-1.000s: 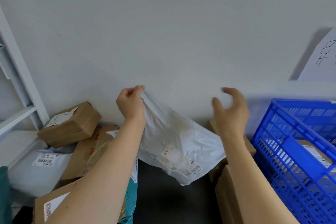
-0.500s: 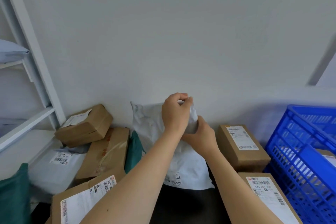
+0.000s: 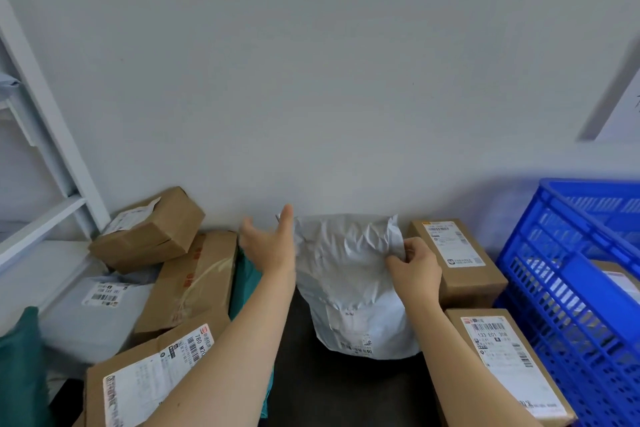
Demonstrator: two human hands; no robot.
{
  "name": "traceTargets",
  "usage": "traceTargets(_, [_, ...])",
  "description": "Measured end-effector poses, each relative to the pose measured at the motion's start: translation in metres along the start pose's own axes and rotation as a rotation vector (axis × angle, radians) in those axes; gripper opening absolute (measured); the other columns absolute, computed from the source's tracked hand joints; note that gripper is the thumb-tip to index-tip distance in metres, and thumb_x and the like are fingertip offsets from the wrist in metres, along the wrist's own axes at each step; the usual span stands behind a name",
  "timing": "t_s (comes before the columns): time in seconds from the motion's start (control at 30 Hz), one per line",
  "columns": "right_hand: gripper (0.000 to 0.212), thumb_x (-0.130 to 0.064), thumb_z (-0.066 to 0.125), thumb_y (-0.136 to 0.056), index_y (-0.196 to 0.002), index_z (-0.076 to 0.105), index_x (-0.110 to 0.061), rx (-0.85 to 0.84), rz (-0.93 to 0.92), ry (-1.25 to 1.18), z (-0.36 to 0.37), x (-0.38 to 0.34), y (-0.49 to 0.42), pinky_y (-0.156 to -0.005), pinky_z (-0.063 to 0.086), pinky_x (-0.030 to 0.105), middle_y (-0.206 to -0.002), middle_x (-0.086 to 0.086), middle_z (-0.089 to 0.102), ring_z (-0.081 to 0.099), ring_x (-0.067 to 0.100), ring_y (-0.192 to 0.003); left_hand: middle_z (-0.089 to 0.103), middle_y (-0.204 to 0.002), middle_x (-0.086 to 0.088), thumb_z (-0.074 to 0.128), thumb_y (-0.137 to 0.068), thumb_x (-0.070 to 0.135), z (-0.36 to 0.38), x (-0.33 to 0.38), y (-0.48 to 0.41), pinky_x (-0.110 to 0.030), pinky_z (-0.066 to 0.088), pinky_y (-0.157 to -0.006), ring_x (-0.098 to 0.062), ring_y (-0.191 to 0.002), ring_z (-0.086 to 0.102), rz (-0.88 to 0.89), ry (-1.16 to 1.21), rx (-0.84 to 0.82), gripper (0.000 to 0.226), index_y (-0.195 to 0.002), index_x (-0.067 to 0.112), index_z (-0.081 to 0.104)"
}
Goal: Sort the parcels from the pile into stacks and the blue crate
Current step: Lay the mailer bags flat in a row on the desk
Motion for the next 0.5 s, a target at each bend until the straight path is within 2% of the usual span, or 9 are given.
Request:
traceTargets(0.07, [0.019, -0.003, 0.053, -0.085, -0.101, 0.056, -0.013, 0.008, 0.007, -0.061, -0.003, 0.0, 0.004, -0.053, 0.034, 0.018, -0.081, -0.002, 0.06, 0.053, 0.01, -0.068, 0.03, -0.152, -0.01, 0.066, -0.084, 0.048, 0.013, -0.03, -0.003, -0.043, 0.033, -0.11, -0.029, -0.138, 0.033, -0.241, 0.032, -0.155, 0.089, -0.15, 0.007, 0.023])
traceTargets(0.13, [0.026, -0.008, 0.055, -0.087, -0.108, 0.05, -0.022, -0.019, 0.005, -0.157, -0.001, -0.002, 0.01, -0.055, 0.035, 0.016, -0.091, -0.005, 0.06, 0.054, 0.003, -0.073, 0.04, -0.145, -0.009, 0.061, -0.084, 0.056, 0.027, -0.041, -0.005, -0.043, 0.035, -0.106, -0.03, -0.132, 0.039, -0.328, -0.018, -0.289, 0.084, -0.145, 0.006, 0.032])
traceTargets(0.17, [0.027, -0.014, 0.057, -0.088, -0.111, 0.048, -0.025, -0.04, 0.006, -0.199, 0.002, -0.004, 0.013, -0.057, 0.035, 0.015, -0.093, -0.006, 0.059, 0.053, 0.001, -0.076, 0.049, -0.132, -0.008, 0.06, -0.085, 0.057, 0.032, -0.04, -0.007, -0.039, 0.039, -0.099, -0.028, -0.124, 0.046, -0.316, -0.052, -0.333, 0.074, -0.136, 0.005, 0.043])
traceTargets(0.2, [0.027, -0.021, 0.059, -0.089, -0.114, 0.048, -0.025, -0.055, 0.014, -0.23, 0.004, -0.005, 0.015, -0.059, 0.036, 0.016, -0.095, -0.007, 0.057, 0.053, 0.002, -0.078, 0.054, -0.112, -0.005, 0.058, -0.087, 0.056, 0.036, -0.037, -0.009, -0.034, 0.041, -0.089, -0.025, -0.109, 0.052, -0.275, -0.079, -0.356, 0.06, -0.118, 0.005, 0.054])
traceTargets(0.23, [0.03, -0.028, 0.06, -0.089, -0.117, 0.049, -0.023, -0.057, 0.027, -0.251, 0.006, -0.007, 0.017, -0.062, 0.037, 0.019, -0.095, -0.008, 0.056, 0.053, 0.005, -0.08, 0.053, -0.092, -0.003, 0.057, -0.088, 0.053, 0.039, -0.033, -0.01, -0.03, 0.04, -0.076, -0.021, -0.091, 0.053, -0.233, -0.105, -0.361, 0.047, -0.096, 0.007, 0.057])
traceTargets(0.3, [0.044, -0.041, 0.061, -0.089, -0.125, 0.051, -0.019, -0.021, 0.058, -0.279, 0.007, -0.008, 0.018, -0.074, 0.038, 0.026, -0.099, -0.008, 0.056, 0.053, 0.012, -0.091, 0.044, -0.071, -0.001, 0.057, -0.09, 0.05, 0.04, -0.028, -0.007, -0.028, 0.034, -0.06, -0.014, -0.066, 0.045, -0.162, -0.165, -0.337, 0.046, -0.069, 0.011, 0.046])
traceTargets(0.43, [0.056, -0.056, 0.051, -0.091, -0.127, 0.052, -0.013, 0.1, 0.141, -0.239, -0.004, -0.006, 0.016, -0.091, 0.035, 0.036, -0.101, -0.006, 0.048, 0.049, 0.017, -0.108, 0.039, -0.056, -0.003, 0.053, -0.095, 0.041, 0.032, -0.025, 0.0, -0.031, 0.03, -0.056, -0.018, -0.056, 0.038, -0.064, -0.221, -0.223, 0.053, -0.055, 0.01, 0.036])
traceTargets(0.5, [0.049, -0.055, 0.042, -0.096, -0.116, 0.056, -0.012, 0.118, 0.178, -0.168, -0.007, -0.002, 0.013, -0.088, 0.037, 0.037, -0.104, 0.001, 0.056, 0.052, 0.023, -0.104, 0.038, -0.054, -0.004, 0.048, -0.098, 0.034, 0.027, -0.019, 0.002, -0.032, 0.029, -0.054, -0.019, -0.054, 0.037, -0.015, -0.247, -0.169, 0.053, -0.052, 0.009, 0.037])
Point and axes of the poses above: each hand's wrist, its own y-axis away from the middle knuckle, its own z-axis out of the palm, x = y × z, the point moved 10 cm from there along -y, towards the middle knuckle
